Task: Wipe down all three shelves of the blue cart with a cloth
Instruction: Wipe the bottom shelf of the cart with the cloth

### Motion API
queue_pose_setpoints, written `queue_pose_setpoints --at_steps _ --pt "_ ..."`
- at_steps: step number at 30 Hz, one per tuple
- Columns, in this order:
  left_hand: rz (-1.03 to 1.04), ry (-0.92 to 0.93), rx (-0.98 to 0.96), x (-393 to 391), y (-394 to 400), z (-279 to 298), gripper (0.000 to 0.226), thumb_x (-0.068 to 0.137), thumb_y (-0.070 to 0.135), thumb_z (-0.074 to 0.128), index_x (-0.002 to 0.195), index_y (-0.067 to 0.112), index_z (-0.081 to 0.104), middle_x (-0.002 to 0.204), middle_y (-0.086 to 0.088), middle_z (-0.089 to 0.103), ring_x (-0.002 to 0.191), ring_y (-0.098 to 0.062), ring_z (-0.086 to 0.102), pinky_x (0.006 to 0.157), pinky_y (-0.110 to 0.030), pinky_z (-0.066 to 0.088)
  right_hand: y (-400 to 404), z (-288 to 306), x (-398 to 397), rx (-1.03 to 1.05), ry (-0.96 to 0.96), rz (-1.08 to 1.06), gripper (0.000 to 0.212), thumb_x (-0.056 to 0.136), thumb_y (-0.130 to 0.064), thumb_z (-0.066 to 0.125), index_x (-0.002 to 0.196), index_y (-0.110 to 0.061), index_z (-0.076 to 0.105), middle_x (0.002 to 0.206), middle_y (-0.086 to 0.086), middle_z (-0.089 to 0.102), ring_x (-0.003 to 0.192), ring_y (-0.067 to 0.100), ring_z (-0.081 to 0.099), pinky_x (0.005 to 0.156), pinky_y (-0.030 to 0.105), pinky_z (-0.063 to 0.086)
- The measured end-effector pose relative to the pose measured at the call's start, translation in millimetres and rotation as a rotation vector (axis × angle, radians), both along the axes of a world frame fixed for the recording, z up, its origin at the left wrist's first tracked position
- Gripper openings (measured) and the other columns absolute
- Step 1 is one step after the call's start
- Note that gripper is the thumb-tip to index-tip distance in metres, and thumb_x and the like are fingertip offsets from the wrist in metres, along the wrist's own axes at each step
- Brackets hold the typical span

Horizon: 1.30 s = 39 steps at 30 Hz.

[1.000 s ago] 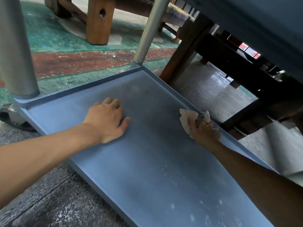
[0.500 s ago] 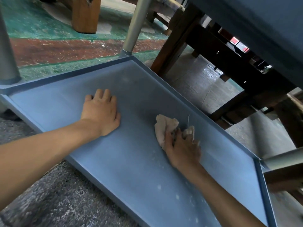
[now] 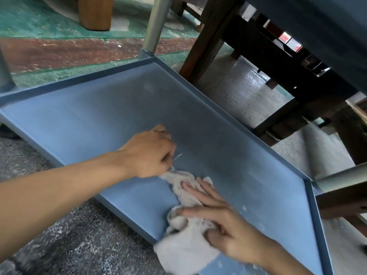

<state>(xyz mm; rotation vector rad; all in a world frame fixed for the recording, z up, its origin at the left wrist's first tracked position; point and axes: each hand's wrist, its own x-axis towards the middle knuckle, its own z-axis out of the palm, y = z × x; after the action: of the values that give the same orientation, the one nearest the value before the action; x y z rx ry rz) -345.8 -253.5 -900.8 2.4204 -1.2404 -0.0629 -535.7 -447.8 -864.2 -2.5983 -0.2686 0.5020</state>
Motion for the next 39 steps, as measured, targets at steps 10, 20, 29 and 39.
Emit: queue_pose_setpoints --at_steps 10,20,29,39 --pt "0.001 0.004 -0.046 -34.8 -33.0 -13.1 0.033 0.101 0.040 0.031 0.108 0.021 0.057 0.112 0.002 0.057 0.115 -0.020 0.049 0.096 -0.037 0.045 36.9 -35.9 -18.1 -0.191 -0.348 -0.047 0.078 0.093 -0.051 0.051 0.161 -0.034 0.017 0.170 -0.018 0.009 0.158 0.008 -0.002 0.129 0.044 0.009" --pt "0.018 -0.145 -0.009 -36.5 -29.2 -26.2 0.047 0.090 0.042 0.023 0.114 0.022 0.058 0.116 0.000 0.056 0.108 -0.025 0.052 0.090 -0.039 0.044 -91.0 -33.7 59.8 -0.186 -0.383 0.281 0.064 0.091 -0.012 0.063 0.152 -0.015 0.045 0.166 0.000 0.032 0.156 0.022 0.023 0.126 0.041 0.019" --pt "0.029 -0.140 -0.006 -37.8 -24.1 -31.7 0.049 0.089 0.042 0.026 0.117 0.023 0.062 0.118 0.003 0.058 0.108 -0.023 0.054 0.088 -0.039 0.047 -162.1 9.2 96.8 -0.344 -0.101 -0.528 0.047 0.110 -0.019 0.039 0.157 -0.011 0.034 0.161 0.009 0.038 0.143 0.019 0.040 0.104 0.000 0.025" --pt "0.065 -0.196 0.033 -41.1 -28.7 -26.8 0.049 0.085 0.039 0.029 0.113 0.020 0.063 0.114 -0.001 0.060 0.106 -0.027 0.056 0.083 -0.039 0.047 -228.3 -13.9 78.0 -0.739 -0.087 -0.859 0.052 0.104 -0.040 0.016 0.137 -0.017 0.049 0.139 0.021 0.057 0.127 0.042 0.051 0.109 0.048 0.040"
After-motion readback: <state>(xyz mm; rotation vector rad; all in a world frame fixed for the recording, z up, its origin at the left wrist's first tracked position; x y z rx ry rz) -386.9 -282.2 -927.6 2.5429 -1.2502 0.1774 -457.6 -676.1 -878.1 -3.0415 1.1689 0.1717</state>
